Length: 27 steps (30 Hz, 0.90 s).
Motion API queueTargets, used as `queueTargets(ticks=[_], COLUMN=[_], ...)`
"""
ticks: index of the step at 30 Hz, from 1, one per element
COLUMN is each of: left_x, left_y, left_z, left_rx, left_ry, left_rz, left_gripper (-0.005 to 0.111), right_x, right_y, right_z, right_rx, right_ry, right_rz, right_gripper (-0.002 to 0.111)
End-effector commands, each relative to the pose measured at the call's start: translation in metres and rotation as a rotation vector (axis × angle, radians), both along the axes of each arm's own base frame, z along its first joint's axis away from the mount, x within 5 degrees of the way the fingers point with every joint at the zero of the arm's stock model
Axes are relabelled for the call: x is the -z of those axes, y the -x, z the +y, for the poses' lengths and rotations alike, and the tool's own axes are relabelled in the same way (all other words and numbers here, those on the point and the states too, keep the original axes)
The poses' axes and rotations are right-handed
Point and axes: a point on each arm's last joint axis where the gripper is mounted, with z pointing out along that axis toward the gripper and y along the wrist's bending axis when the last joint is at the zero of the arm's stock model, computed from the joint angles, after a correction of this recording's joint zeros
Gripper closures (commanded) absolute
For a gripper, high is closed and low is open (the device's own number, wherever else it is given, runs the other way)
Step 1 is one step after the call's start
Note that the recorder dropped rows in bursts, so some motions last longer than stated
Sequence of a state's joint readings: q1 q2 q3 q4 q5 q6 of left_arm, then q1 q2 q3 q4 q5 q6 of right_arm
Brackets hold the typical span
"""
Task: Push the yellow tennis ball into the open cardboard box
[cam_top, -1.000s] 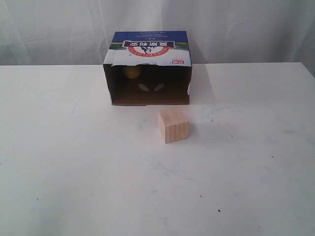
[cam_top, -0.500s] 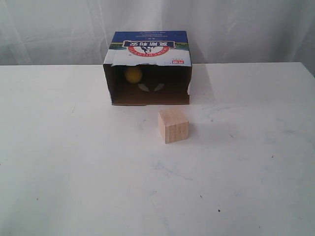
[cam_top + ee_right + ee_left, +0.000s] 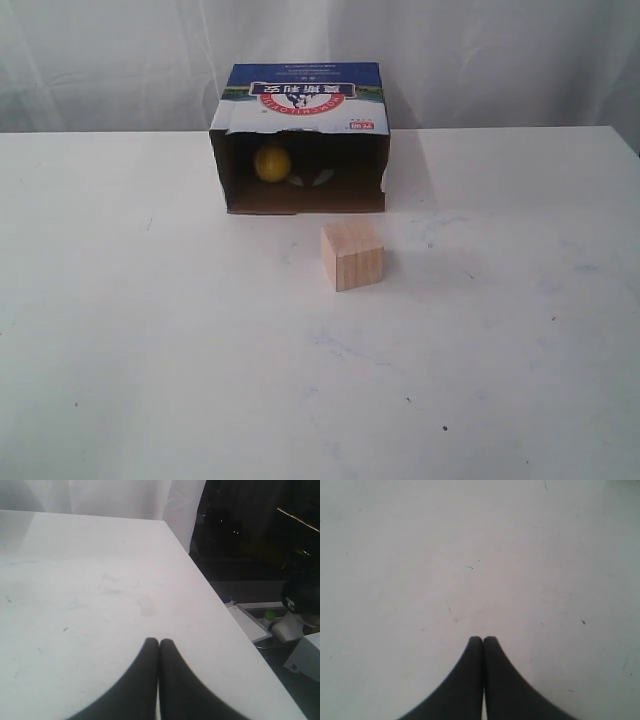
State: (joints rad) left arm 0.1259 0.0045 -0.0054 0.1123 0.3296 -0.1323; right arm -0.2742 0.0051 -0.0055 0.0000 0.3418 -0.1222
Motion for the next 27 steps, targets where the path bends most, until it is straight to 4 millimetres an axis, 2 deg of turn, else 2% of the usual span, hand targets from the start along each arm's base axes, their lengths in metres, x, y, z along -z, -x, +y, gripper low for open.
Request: queueTargets(ticks=[1, 27], left_x=[0.0034, 0.0034], left_y=[0.0009, 0.0009], left_z=[-0.0011, -0.0011], left_rx=[0.004, 0.004], left_ry=[0.019, 0.019], left_rz=[0.02, 0.02], left_gripper=[0.107, 0.107], right_x=[0.0013, 0.0013], right_y=[0.0002, 0.0002], right_z=[-0.0002, -0.0002], right_rx=[0.005, 0.007], right_ry=[-0.001, -0.005], right_rz=[-0.002, -0.004], right_gripper=[0.108, 0.108])
